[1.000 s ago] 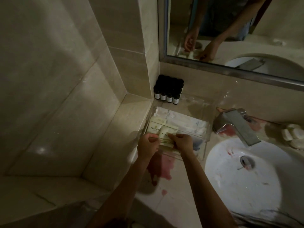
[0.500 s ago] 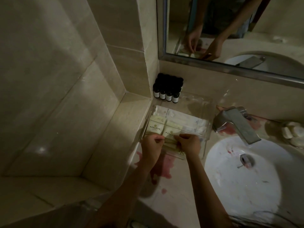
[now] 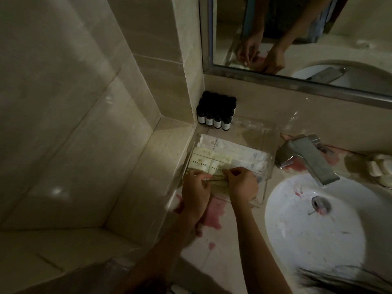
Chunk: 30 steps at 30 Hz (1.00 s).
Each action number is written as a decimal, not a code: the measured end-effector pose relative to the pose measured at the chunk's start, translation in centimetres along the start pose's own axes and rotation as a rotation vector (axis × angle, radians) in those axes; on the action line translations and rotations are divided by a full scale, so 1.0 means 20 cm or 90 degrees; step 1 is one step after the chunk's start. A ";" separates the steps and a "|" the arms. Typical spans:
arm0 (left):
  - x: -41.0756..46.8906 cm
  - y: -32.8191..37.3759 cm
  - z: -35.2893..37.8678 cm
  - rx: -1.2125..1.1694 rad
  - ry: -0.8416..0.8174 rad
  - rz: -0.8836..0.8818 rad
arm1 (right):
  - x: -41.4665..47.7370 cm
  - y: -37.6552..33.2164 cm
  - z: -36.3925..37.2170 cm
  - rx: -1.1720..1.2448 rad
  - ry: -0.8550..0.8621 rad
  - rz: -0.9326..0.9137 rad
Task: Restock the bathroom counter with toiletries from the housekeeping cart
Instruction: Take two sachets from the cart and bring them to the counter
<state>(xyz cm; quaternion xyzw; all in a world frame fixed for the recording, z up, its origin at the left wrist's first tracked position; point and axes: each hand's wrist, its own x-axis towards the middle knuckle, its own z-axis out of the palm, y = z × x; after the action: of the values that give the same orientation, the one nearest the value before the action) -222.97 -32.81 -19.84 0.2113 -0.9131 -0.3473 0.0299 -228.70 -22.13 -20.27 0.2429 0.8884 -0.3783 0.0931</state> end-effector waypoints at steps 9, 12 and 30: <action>-0.03 -0.01 -0.02 0.070 -0.015 0.056 | 0.00 -0.01 -0.01 -0.036 -0.013 -0.027; -0.03 -0.02 -0.03 0.080 -0.035 0.063 | 0.00 -0.01 -0.02 -0.035 -0.013 -0.028; -0.25 -0.08 -0.20 -0.023 0.007 0.083 | -0.24 0.05 -0.29 0.038 -0.039 -0.109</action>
<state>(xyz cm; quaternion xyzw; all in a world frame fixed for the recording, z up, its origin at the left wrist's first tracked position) -217.07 -34.27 -17.36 0.1528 -0.9184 -0.3598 0.0613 -223.90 -19.06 -15.15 0.1570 0.8911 -0.4181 0.0800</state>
